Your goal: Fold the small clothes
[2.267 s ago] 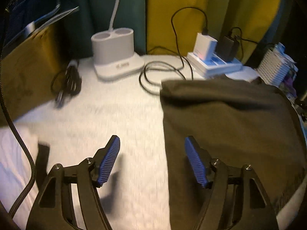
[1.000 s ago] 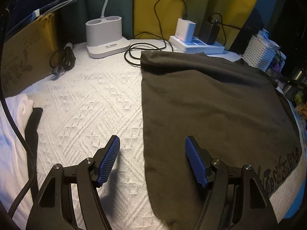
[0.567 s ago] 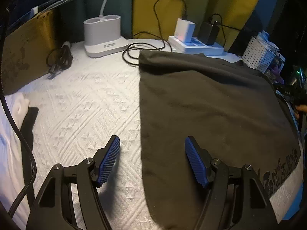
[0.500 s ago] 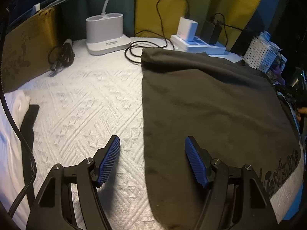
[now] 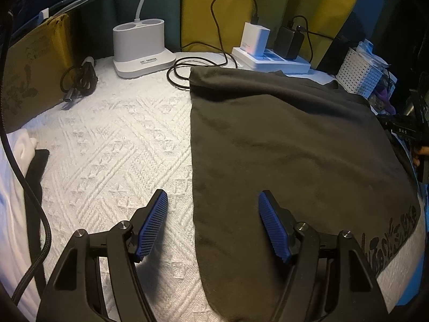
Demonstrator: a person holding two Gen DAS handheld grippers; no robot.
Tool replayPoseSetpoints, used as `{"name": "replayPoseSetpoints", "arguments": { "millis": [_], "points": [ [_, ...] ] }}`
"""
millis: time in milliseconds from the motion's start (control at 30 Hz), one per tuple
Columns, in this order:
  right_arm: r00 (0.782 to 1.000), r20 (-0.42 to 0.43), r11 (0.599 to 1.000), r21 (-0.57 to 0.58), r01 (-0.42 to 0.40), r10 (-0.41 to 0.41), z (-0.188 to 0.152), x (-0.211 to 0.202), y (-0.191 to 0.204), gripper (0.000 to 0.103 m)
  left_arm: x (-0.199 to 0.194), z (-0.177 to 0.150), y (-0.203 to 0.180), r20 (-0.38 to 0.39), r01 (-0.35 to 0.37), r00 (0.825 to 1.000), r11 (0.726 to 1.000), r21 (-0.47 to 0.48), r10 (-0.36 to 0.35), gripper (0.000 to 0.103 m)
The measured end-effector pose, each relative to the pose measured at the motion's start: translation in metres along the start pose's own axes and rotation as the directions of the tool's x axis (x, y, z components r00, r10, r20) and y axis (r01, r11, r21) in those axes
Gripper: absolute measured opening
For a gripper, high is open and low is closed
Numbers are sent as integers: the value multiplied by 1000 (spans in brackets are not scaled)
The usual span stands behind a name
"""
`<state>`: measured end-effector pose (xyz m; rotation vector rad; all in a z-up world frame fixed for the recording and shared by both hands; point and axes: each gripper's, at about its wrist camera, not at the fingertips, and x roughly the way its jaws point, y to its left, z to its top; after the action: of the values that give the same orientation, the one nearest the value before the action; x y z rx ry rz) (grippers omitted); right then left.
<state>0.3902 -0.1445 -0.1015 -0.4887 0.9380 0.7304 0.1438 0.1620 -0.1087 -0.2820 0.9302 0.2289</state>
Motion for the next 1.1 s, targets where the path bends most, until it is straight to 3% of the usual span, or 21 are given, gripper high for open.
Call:
{"name": "replayPoseSetpoints", "arguments": {
  "millis": [100, 200, 300, 400, 500, 533, 600, 700, 867, 933, 967, 1000, 1100],
  "points": [
    [1000, -3, 1000, -25, 13, -13, -5, -4, 6, 9, 0, 0, -1, 0, -3, 1000, 1000, 1, 3, 70],
    [997, 19, 997, -11, 80, -80, -8, -15, 4, 9, 1, 0, -2, -3, -8, 1000, 1000, 8, 8, 70],
    [983, 54, 984, 53, 170, -173, -7, -23, -13, 9, 3, 2, -3, -9, -10, 1000, 1000, 16, 10, 70],
    [971, 82, 966, 153, 210, -224, -4, -23, -31, 9, 4, 2, -4, -12, -10, 1000, 1000, 23, 11, 70],
    [929, 61, 915, 205, 346, -365, -1, -8, -47, 9, 4, 2, -4, -16, -19, 1000, 1000, 24, 19, 70],
    [923, 57, 901, 244, 358, -381, 0, -4, -53, 9, 4, 1, -4, -16, -21, 1000, 1000, 23, 21, 70],
    [937, 62, 904, 293, 312, -343, 0, 0, -64, 9, 2, 1, -4, -18, -26, 999, 999, 25, 27, 70],
    [948, 57, 919, 270, 287, -312, 1, 1, -59, 9, 0, 1, -2, -16, -37, 999, 999, 23, 37, 70],
    [948, 72, 930, 230, 288, -311, 0, -20, -44, 11, -4, 1, 3, -10, -50, 999, 999, 13, 50, 70],
    [950, 74, 934, 219, 282, -304, -7, -31, -37, 25, -6, 2, 4, -3, -52, 999, 999, 17, 52, 70],
    [952, 71, 937, 215, 276, -297, -9, -35, -36, 64, -7, 2, 4, -1, -51, 999, 999, 19, 51, 70],
    [956, 72, 941, 213, 265, -285, -12, -38, -32, 91, -8, 1, 5, 1, -49, 999, 999, 20, 49, 70],
    [959, 104, 955, 173, 242, -262, -16, -44, -18, 91, -9, -1, 5, 2, -45, 999, 999, 22, 45, 70]
  ]
}}
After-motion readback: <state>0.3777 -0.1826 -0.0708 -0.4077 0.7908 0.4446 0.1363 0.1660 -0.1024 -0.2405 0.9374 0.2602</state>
